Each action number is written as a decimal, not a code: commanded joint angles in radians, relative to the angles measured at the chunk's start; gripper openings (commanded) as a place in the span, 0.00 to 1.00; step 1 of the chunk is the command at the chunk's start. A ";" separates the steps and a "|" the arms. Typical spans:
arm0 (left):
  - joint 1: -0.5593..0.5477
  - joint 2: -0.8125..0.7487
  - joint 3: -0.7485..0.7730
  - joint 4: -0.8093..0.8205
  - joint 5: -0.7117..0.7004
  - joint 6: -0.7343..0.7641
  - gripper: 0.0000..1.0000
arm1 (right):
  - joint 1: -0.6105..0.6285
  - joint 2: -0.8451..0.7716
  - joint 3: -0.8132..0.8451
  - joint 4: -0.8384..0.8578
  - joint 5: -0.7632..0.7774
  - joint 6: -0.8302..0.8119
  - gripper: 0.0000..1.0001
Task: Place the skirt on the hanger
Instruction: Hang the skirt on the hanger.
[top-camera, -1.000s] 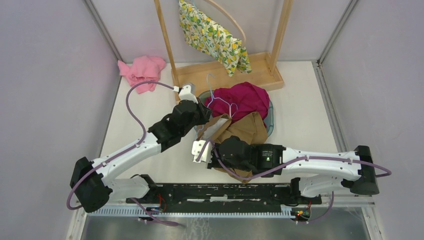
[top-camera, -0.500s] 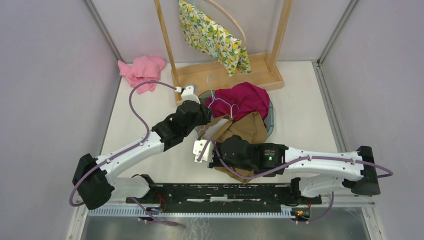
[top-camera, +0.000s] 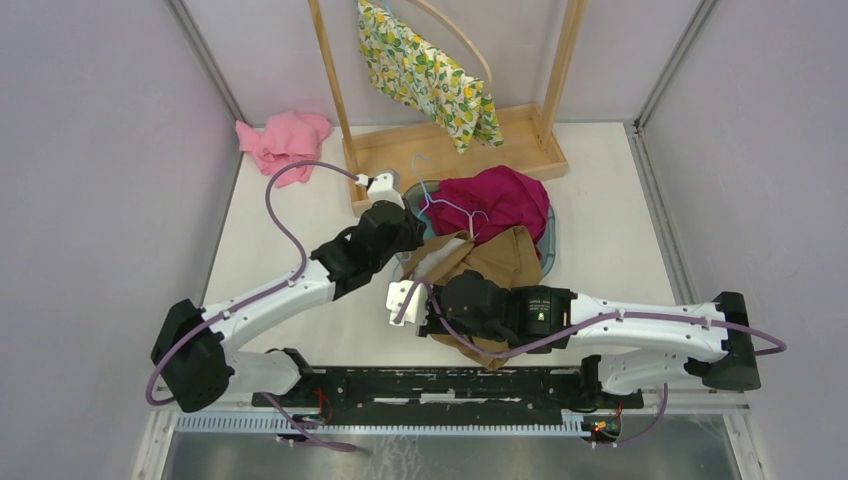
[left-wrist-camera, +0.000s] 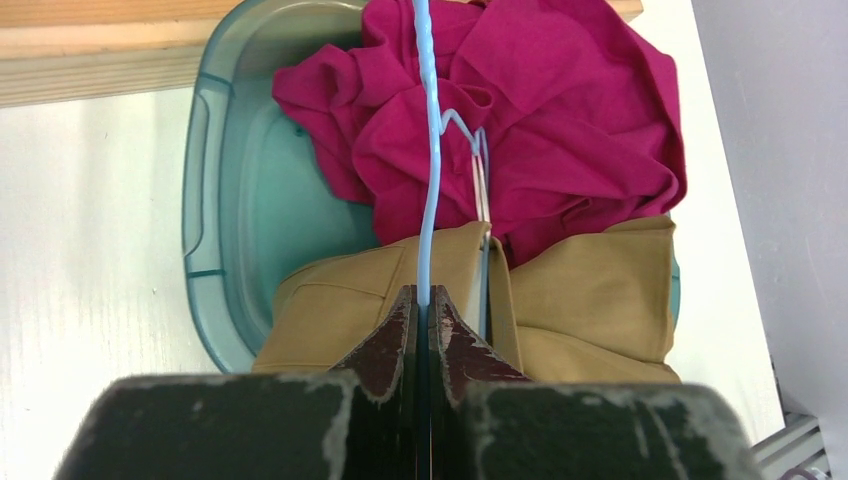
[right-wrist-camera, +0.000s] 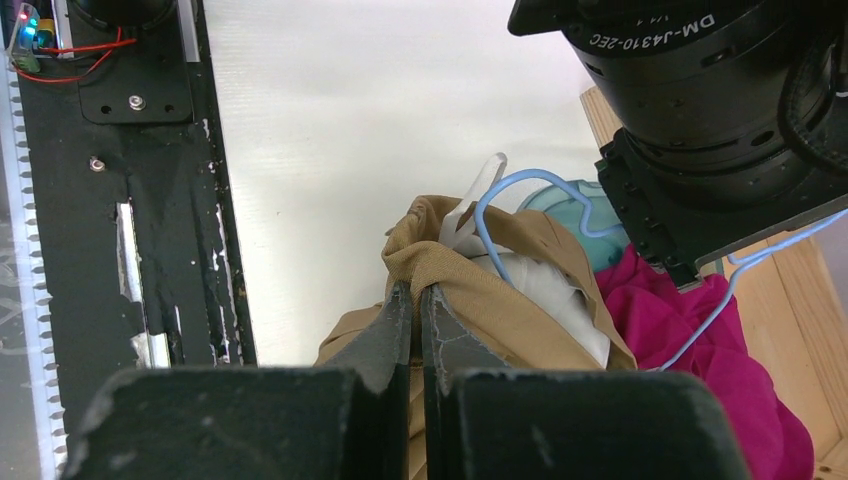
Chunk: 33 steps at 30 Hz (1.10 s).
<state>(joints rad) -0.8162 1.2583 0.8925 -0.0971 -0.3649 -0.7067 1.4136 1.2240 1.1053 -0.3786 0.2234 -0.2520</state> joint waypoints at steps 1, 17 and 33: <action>-0.007 0.037 -0.003 0.042 -0.020 0.041 0.03 | 0.036 -0.046 0.081 0.158 -0.079 0.003 0.02; -0.034 -0.036 -0.033 0.068 -0.030 0.050 0.03 | 0.025 -0.056 0.048 0.174 -0.002 0.001 0.01; -0.046 -0.083 -0.061 0.091 -0.041 0.061 0.03 | -0.100 -0.156 -0.095 0.217 -0.055 0.115 0.01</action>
<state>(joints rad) -0.8543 1.2037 0.8371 -0.0563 -0.3767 -0.6956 1.3262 1.1202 1.0241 -0.2775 0.1917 -0.1761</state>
